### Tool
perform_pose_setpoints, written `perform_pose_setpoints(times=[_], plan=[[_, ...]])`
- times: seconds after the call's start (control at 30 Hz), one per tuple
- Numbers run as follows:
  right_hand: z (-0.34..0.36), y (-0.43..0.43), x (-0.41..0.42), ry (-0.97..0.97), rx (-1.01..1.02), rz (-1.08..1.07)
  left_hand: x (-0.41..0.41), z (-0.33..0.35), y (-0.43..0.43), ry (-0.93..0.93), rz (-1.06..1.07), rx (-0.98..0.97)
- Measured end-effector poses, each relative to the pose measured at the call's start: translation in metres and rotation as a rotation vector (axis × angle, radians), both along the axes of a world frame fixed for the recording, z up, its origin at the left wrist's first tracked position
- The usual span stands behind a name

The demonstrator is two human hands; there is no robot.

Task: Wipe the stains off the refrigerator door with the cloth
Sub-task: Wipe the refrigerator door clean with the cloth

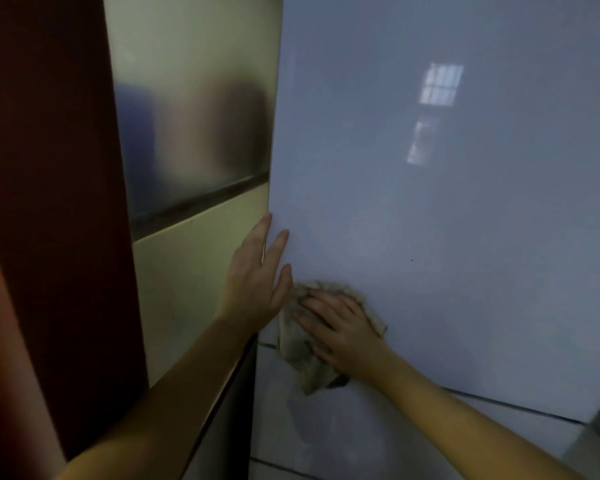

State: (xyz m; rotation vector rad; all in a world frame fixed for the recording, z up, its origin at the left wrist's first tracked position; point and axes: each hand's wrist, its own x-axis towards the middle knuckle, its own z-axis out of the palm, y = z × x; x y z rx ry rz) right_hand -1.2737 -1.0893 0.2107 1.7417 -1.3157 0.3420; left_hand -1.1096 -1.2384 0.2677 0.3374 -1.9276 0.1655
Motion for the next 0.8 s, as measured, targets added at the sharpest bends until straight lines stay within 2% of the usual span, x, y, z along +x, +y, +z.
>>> perform_pose_setpoints(times=[0.1,0.17,0.37,0.47,0.6,0.8], plan=[[-0.023,0.012,-0.009,0.024,0.071,0.018,0.000,-0.002,0.003,0.000,0.045,-0.076],[-0.014,0.027,-0.017,0.012,0.067,0.014,-0.001,-0.005,0.008,-0.005,0.054,-0.096],[0.095,0.068,-0.048,0.036,-0.126,-0.049,-0.022,0.017,0.026,0.039,0.082,-0.084],[0.115,0.072,-0.051,0.036,-0.194,-0.067,-0.035,0.020,0.032,0.061,0.119,-0.079],[0.066,0.073,-0.053,0.008,-0.144,-0.052,-0.045,0.012,0.037,0.091,0.144,-0.070],[-0.025,0.092,-0.070,0.130,0.039,-0.015,-0.053,-0.001,0.046,0.089,0.141,-0.119]])
